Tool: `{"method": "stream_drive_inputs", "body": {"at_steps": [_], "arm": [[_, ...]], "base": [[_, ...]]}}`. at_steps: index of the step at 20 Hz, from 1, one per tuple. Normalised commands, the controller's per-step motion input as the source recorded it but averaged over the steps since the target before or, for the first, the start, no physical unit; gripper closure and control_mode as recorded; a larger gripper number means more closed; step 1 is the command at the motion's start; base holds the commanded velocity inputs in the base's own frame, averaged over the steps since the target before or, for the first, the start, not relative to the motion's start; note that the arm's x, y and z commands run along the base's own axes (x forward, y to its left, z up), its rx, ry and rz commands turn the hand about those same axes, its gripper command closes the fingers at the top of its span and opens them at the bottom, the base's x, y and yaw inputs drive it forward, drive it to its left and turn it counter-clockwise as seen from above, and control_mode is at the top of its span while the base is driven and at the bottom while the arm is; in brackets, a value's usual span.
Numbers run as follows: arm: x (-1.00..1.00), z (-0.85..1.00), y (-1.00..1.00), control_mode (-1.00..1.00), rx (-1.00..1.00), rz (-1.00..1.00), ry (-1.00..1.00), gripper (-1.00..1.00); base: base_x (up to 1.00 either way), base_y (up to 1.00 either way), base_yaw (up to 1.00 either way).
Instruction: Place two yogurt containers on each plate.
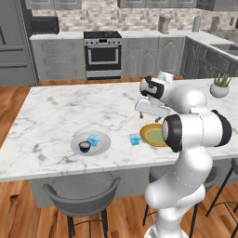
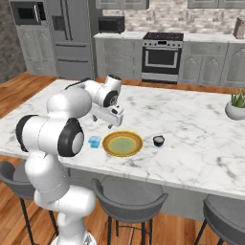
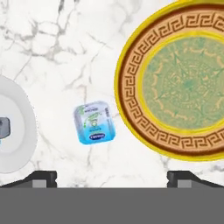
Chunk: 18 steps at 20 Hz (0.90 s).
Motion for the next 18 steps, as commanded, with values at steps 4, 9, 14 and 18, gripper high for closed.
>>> {"method": "stream_drive_inputs", "body": {"at_steps": [4,9,14,18], "arm": [[0.0,0.0,0.0,1.0,0.0,0.0,0.0,-1.0],[0.52,-0.02,-0.11,-1.0,0.18,0.01,0.0,-1.0],[0.7,-0.24,0.01,-1.0,0.01,0.13,0.09,-1.0],[0.48,-0.4,0.01,-1.0,0.0,0.17,0.21,-1.0]], "base": [[0.77,-0.32,0.09],[0.13,-0.06,0.0],[0.0,0.0,0.0],[0.0,0.0,0.0]]}}
